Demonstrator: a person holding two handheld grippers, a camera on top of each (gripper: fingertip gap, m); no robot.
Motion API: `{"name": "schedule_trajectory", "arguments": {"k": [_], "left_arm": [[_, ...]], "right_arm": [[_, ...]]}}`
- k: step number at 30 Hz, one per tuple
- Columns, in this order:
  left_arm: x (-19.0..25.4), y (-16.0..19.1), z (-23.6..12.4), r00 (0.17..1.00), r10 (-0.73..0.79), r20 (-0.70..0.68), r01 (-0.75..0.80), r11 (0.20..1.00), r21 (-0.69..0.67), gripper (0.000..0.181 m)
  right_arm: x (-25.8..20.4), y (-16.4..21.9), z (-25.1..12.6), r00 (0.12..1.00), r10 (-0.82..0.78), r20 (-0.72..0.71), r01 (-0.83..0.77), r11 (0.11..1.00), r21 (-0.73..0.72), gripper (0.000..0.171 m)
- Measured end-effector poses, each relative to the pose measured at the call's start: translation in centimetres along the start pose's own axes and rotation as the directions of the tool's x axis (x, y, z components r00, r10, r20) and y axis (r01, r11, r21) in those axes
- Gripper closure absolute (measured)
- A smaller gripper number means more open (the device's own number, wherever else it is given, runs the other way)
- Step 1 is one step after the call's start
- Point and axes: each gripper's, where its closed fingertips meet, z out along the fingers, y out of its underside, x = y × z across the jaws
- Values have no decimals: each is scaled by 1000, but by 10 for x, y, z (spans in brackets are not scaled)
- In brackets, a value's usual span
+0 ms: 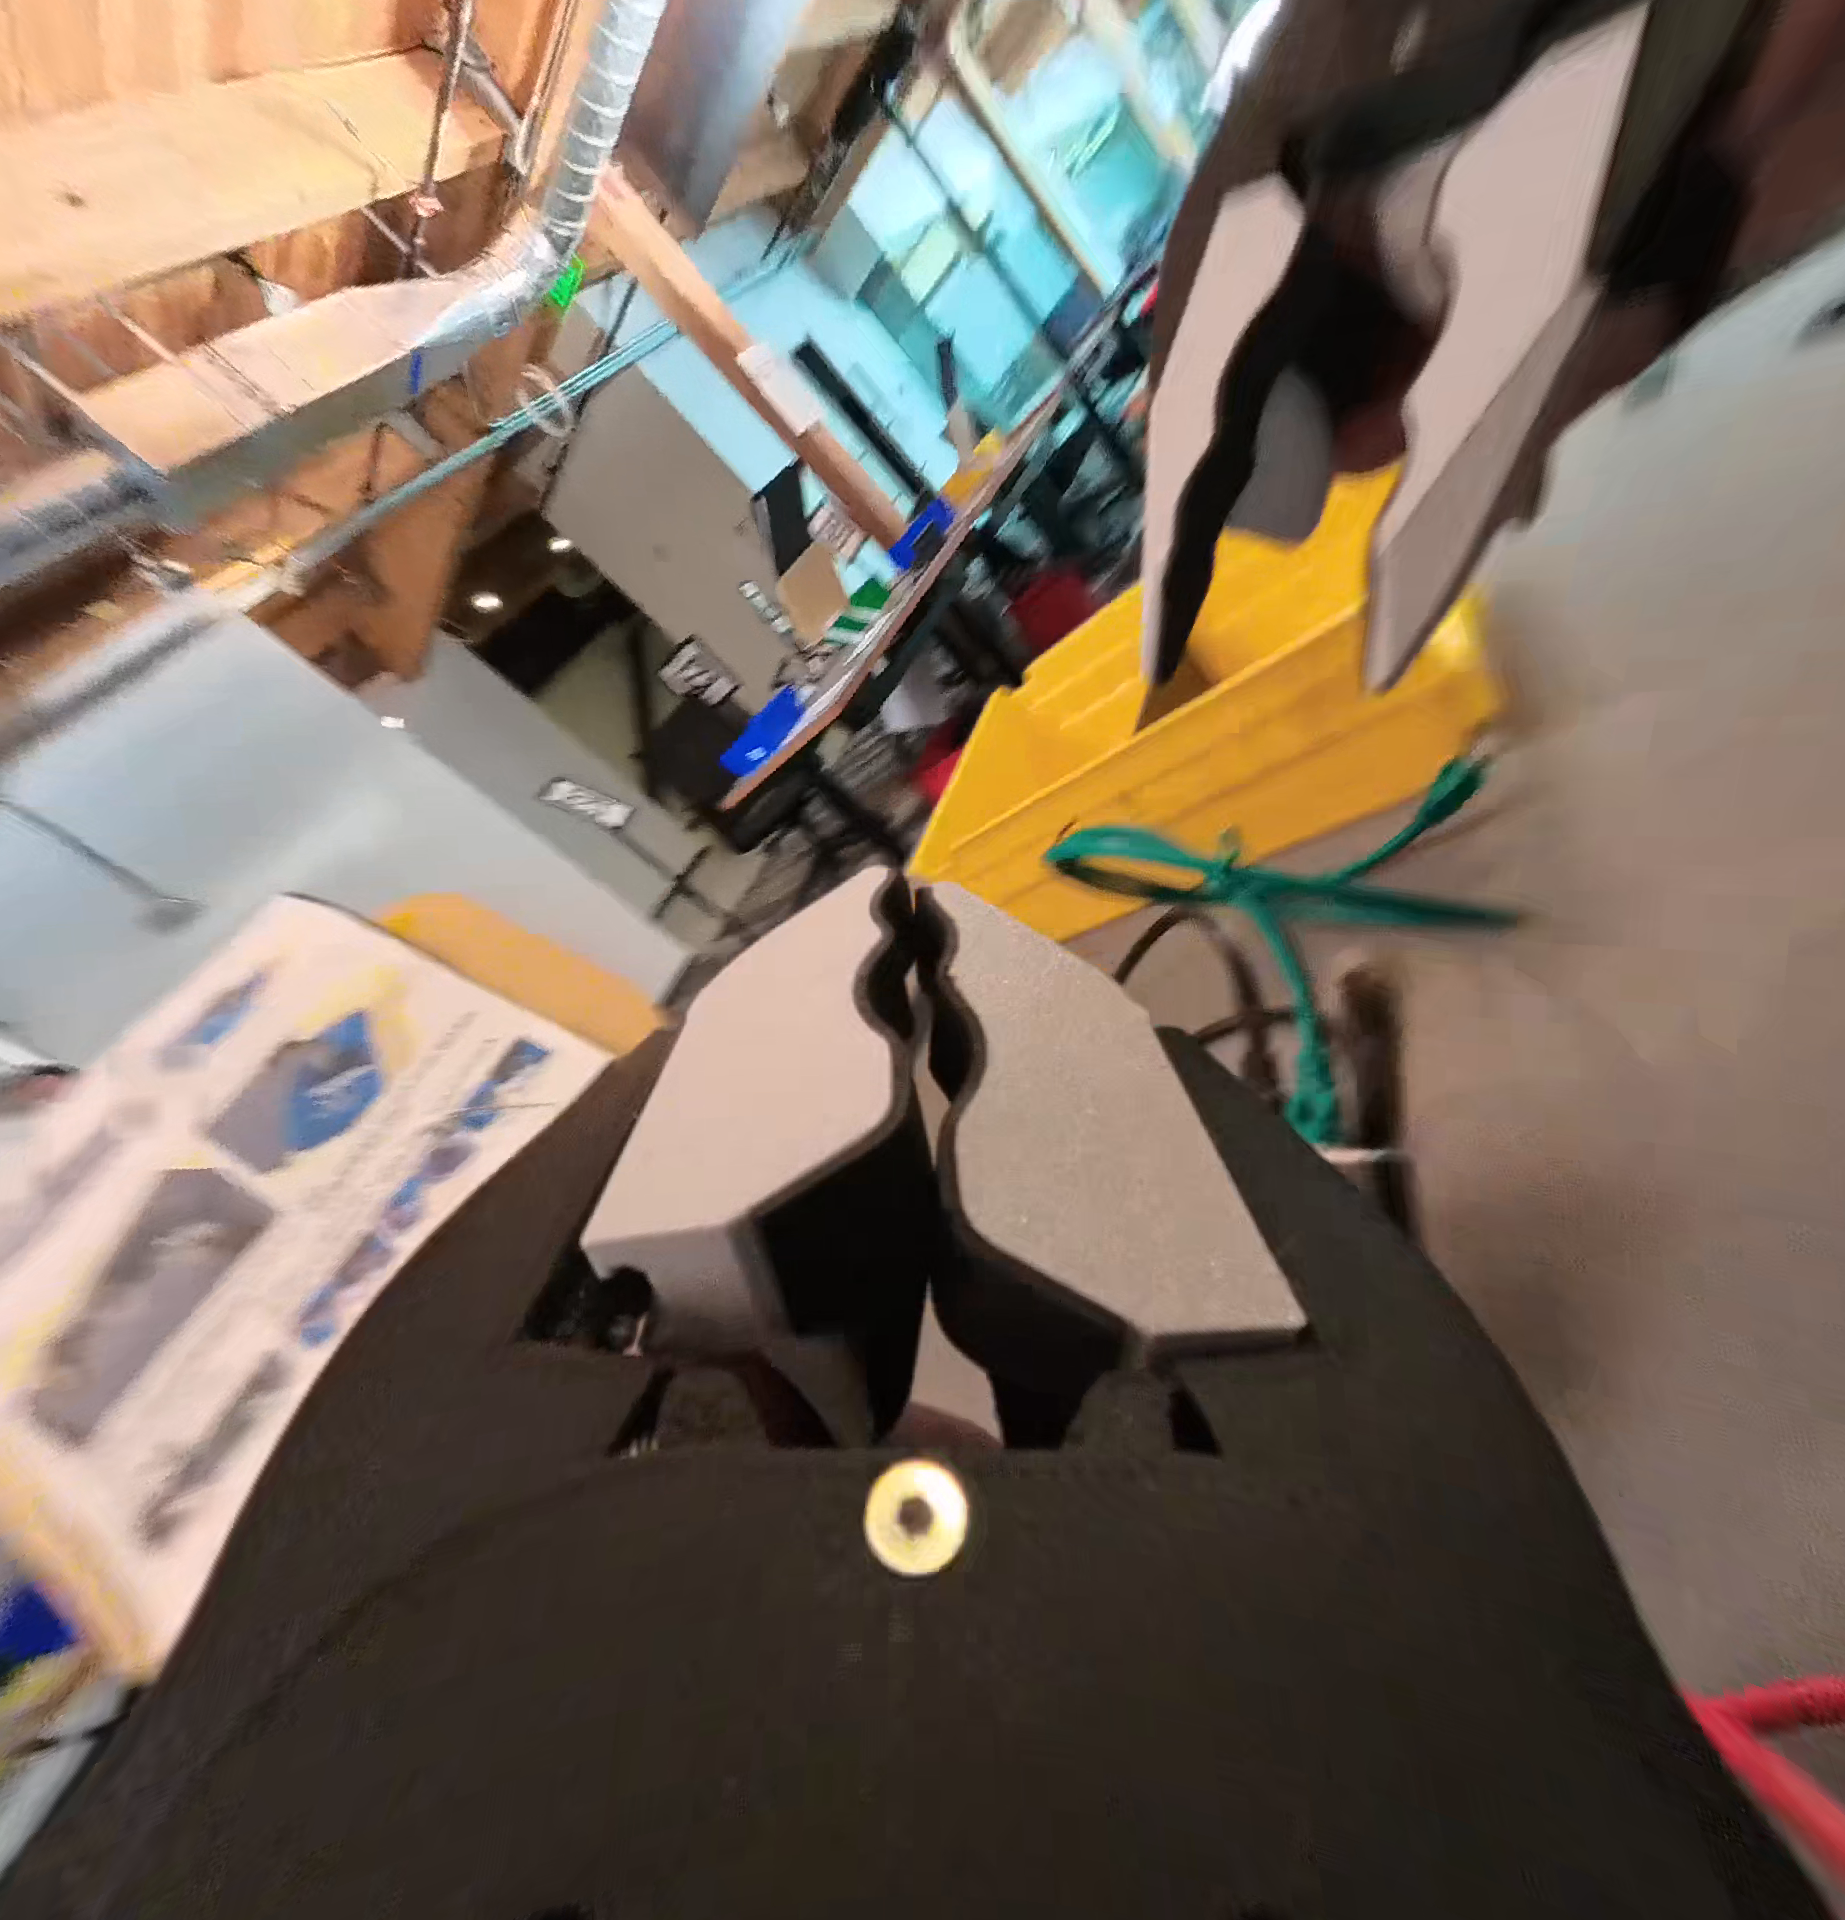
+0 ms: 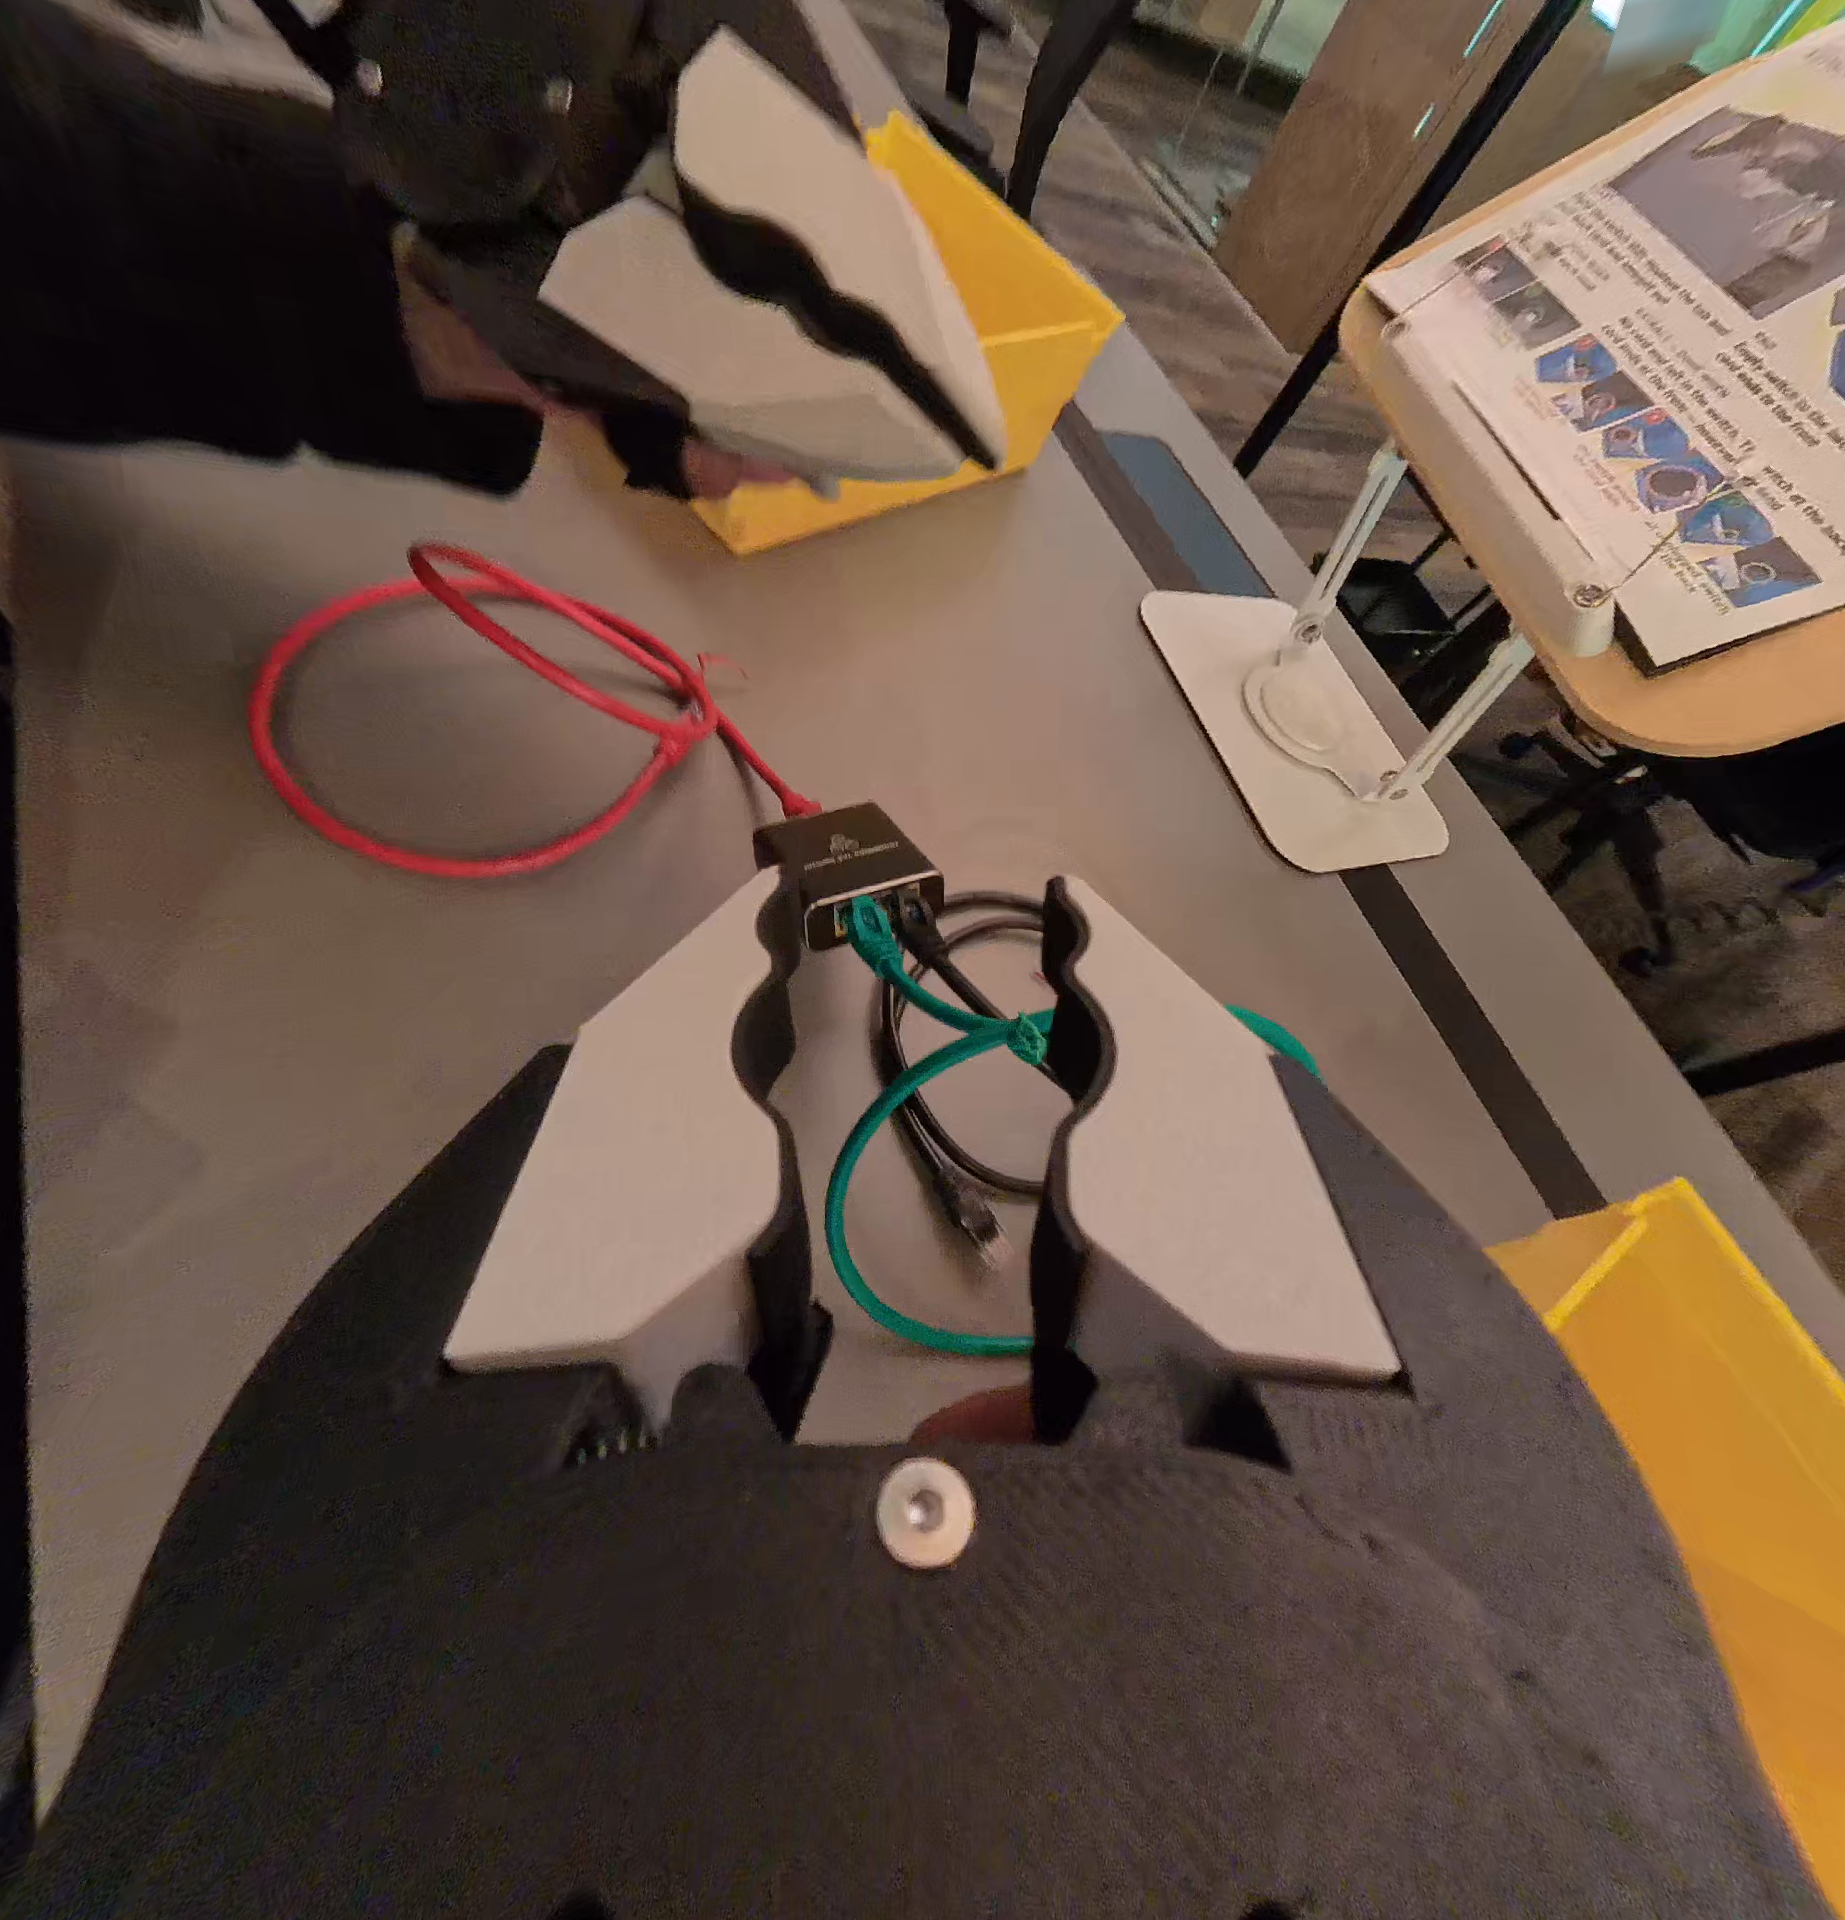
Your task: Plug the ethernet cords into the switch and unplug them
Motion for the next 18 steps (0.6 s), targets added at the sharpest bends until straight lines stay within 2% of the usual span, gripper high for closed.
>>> {"name": "schedule_trajectory", "arguments": {"k": [2,4,7,11,15,18], "left_arm": [[-6,7,0,994,99,48,-97,994,-47,172],[-9,12,-1,986,154,68,-148,985,-90,159],[-11,21,-5,939,326,110,-305,936,-176,181],[-13,24,-13,811,556,182,-502,821,-273,181],[-15,25,-27,735,636,235,-559,765,-319,181],[-15,32,-38,755,609,243,-521,782,-341,181]], "right_arm": [[-4,6,7,998,-61,-5,61,997,-44,119],[-8,9,13,994,-113,-5,112,991,-79,117],[-12,10,20,986,-166,2,165,981,-100,116],[-12,3,28,981,-196,14,196,978,-71,117],[-14,-1,38,973,-229,38,231,971,-62,114],[-14,1,50,959,-280,53,283,955,-93,108]]}}
